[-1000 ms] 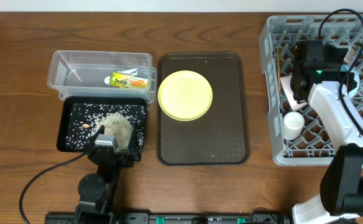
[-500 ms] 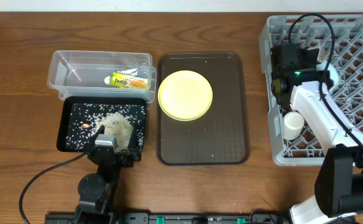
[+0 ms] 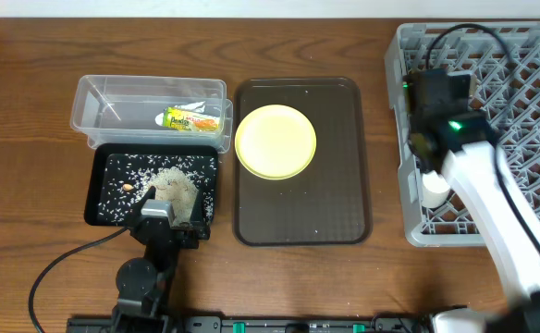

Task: Sort waste into correct bins and load items into the dishwasher rack
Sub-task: 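Reach the right gripper to the yellow plate rim and grasp, then lift the yellow plate and stand it upright in the grey rack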

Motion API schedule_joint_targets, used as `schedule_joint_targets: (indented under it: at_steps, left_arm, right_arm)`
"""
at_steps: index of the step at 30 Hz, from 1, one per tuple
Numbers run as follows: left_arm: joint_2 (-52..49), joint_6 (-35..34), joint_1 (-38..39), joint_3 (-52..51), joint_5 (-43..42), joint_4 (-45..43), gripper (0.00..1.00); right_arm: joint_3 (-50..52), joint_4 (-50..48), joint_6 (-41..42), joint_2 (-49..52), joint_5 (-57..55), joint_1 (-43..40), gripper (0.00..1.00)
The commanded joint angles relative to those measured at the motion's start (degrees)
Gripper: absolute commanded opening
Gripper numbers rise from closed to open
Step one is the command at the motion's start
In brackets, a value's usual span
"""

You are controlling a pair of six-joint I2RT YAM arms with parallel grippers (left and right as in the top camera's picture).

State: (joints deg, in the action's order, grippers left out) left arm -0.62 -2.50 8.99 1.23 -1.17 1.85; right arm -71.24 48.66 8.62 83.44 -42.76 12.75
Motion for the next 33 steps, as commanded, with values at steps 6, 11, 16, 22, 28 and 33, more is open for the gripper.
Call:
schedule_joint_targets:
  at_steps: [6,11,16,22,28,33]
  left_arm:
    - [0.4,1.0,-0.3,-1.0,0.5,2.1,0.92]
    - [0.4,1.0,-0.3,-1.0,0.5,2.1,0.92]
    - [0.4,1.0,-0.3,-1.0,0.5,2.1,0.92]
    - [0.4,1.0,-0.3,-1.0,0.5,2.1,0.92]
    - [0.4,1.0,-0.3,-1.0,0.5,2.1,0.92]
    - [0.4,1.0,-0.3,-1.0,0.5,2.1,0.93]
  right_arm:
    - [-0.3,1.4,3.5,-11.0,37.4,9.0,0.44]
    - [-0.2,-0.6,11.6,-5.7,44.5,17.7,0.46]
    - [-0.2,-5.0,20.9,6.2,39.4,21.2,0.47]
    - [-0.2,-15.2,29.3,20.3,39.6,17.4,0.33]
    - [-0.2,-23.4,30.4,29.0,44.1,15.9,0.29]
    - [-0.2,-24.9,30.8,32.3,44.8,16.0,0.09]
